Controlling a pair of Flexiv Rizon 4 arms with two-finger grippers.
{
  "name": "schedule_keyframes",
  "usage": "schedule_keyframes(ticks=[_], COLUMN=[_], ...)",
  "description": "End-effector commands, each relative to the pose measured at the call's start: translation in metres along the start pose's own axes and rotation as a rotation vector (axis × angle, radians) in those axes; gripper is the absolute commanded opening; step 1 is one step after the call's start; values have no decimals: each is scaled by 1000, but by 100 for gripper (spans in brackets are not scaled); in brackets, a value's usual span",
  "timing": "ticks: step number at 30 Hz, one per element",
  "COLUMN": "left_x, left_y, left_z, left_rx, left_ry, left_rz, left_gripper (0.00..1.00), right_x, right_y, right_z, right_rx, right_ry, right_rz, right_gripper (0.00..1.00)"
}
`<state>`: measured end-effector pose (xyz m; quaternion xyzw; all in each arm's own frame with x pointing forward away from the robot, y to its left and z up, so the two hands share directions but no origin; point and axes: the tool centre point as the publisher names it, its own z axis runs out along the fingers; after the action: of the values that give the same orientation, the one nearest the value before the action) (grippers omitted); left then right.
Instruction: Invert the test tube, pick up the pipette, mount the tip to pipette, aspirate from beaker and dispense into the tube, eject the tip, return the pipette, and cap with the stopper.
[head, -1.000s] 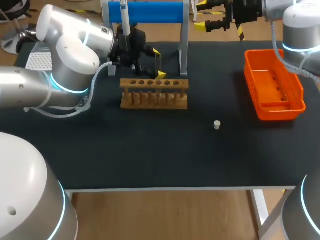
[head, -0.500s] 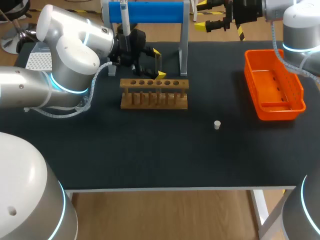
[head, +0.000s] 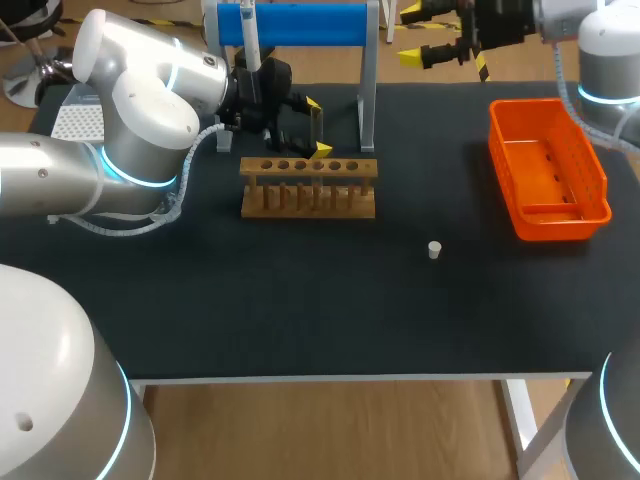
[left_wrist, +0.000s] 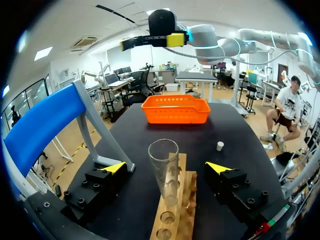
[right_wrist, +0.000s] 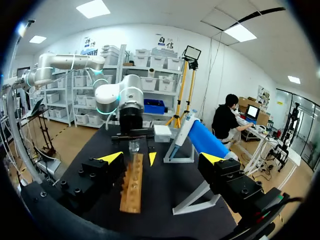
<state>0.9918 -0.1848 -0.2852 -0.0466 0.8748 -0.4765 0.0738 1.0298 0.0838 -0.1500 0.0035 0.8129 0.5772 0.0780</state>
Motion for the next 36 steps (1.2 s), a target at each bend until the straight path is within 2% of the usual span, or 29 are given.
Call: schedule_keyframes(ticks=[1,4,5,9,15,36], left_x=[0,0,0,0,0,0], left_y=[0,0,0,0,0,0], left_z=[0,0,0,0,0,0], left_rx=[-2,-2,-2,-2,-2,-2], left_ry=[-2,-2,-2,-2,-2,-2], left_rz=[-1,-1,-1,-1,-1,-1], left_gripper=[100,100,100,100,100,100], right_x=[64,90,104,146,196,196], right_y=[5,-3,-6,-32,-70,-70], right_z=[-75,-106,-116,-143,-148,-148], right_rx=[17,9,-6,3,65,65], right_ry=[-44,-81,-85,-145,-202,-202], right_rz=[10,42,62,121,187,187], right_gripper=[100,100,100,100,100,100])
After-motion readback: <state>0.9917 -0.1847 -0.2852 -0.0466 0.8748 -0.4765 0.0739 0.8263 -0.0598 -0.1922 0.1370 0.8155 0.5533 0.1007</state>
